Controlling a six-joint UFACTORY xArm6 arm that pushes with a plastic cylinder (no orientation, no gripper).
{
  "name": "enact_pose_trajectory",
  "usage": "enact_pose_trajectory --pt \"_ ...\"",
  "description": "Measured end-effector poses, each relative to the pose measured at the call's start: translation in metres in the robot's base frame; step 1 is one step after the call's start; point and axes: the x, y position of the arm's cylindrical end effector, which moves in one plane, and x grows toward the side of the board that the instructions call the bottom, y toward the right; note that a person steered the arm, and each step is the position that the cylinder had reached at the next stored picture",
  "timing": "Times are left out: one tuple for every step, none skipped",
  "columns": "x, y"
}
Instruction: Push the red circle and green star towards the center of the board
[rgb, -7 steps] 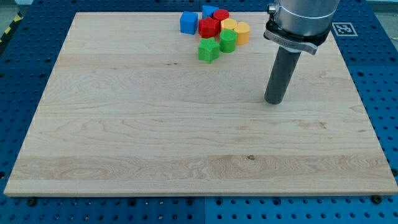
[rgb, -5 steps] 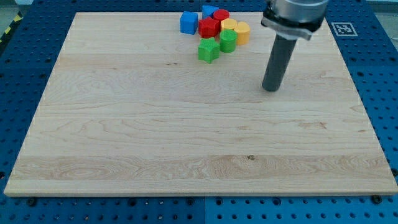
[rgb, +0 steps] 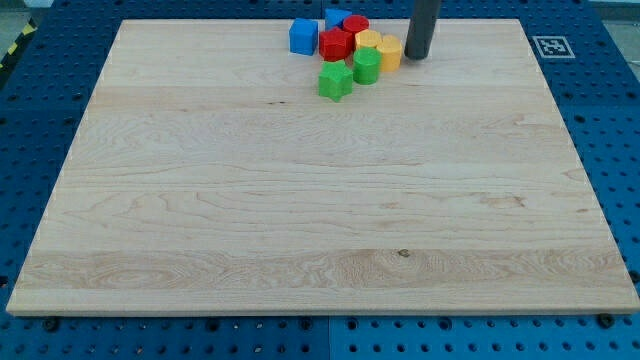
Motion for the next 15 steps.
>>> enact_pose_trajectory --pt "-0.017 0.000" --pt "-0.030 -0.017" --pt "-0.052 -0.038" --pt "-0.053 -0.041" --pt "-0.053 -0.075" --pt "-0.052 -0.090" --pt "-0.052 -0.090" --pt "-0.052 -0.090" --pt "-0.058 -0.090" --pt "-0.060 -0.096" --pt "-0.059 -0.095" --pt "-0.055 -0.095" --pt "-0.038 -0.092" --pt "-0.016 -0.082" --pt "0.007 -0.071"
